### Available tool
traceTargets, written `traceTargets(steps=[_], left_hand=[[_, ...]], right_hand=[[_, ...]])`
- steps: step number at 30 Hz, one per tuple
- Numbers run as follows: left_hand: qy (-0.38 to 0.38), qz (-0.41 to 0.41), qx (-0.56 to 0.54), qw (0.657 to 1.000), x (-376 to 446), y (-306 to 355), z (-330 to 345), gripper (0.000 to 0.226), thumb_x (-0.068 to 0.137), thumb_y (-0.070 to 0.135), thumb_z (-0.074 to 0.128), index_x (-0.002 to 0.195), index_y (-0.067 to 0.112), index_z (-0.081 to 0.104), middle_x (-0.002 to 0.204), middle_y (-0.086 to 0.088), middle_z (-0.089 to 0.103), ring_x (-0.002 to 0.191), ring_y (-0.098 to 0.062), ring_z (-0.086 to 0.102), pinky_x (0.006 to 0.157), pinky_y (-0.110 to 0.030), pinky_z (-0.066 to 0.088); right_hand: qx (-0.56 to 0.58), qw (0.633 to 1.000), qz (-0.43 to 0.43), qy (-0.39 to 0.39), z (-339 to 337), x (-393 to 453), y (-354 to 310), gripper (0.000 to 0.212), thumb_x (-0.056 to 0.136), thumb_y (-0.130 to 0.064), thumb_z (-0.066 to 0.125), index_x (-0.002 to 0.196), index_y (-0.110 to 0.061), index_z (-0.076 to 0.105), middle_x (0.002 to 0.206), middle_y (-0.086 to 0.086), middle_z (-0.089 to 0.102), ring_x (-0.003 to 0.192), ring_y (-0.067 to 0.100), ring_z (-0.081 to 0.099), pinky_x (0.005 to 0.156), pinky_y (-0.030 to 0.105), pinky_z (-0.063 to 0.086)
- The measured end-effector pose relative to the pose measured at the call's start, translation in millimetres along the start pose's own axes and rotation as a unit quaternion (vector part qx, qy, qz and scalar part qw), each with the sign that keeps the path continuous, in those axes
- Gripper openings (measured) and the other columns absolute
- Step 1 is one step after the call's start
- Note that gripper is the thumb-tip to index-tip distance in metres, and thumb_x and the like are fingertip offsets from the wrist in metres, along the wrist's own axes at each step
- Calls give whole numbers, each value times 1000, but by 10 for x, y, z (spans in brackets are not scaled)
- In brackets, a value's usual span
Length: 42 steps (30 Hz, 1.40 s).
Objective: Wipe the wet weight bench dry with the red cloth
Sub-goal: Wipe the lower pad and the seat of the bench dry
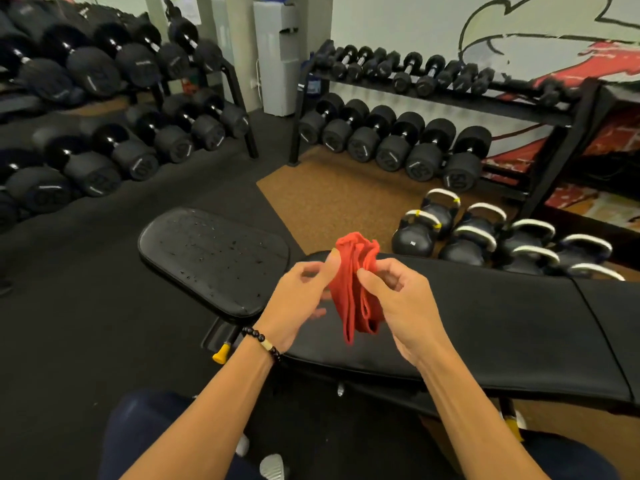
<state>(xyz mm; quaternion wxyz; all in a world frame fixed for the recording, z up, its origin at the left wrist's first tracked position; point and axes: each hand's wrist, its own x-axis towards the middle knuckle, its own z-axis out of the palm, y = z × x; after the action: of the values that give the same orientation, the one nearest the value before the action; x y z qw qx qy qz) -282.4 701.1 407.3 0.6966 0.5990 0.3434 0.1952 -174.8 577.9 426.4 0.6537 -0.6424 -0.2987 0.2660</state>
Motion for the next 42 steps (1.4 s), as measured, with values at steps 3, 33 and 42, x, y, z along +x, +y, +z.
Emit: traceTargets(steps=[3, 33, 42], left_hand=[[-78, 3, -20, 997, -91, -36, 24, 68, 69, 68, 75, 113, 16, 70, 107, -4, 75, 103, -21, 71, 98, -47, 53], [50, 123, 232, 964, 5, 31, -960, 54, 71, 18, 88, 120, 33, 68, 102, 12, 73, 93, -6, 69, 89, -32, 56], [59, 99, 269, 956, 132, -49, -1482, 25, 75, 43, 82, 82, 22, 69, 89, 2, 64, 85, -4, 59, 75, -23, 45]], right_hand=[[-43, 999, -27, -14, 80, 12, -81, 8, 92, -11, 69, 85, -9, 68, 87, 10, 74, 83, 27, 71, 75, 38, 55], [-352, 922, -11, -160, 409, 291, 345, 50, 74, -45, 83, 119, -36, 63, 108, -12, 62, 95, 0, 58, 79, 19, 42], [-309, 933, -47, -177, 676, 440, 507, 18, 90, -40, 70, 92, -22, 72, 102, -15, 61, 87, -1, 60, 73, 11, 42]])
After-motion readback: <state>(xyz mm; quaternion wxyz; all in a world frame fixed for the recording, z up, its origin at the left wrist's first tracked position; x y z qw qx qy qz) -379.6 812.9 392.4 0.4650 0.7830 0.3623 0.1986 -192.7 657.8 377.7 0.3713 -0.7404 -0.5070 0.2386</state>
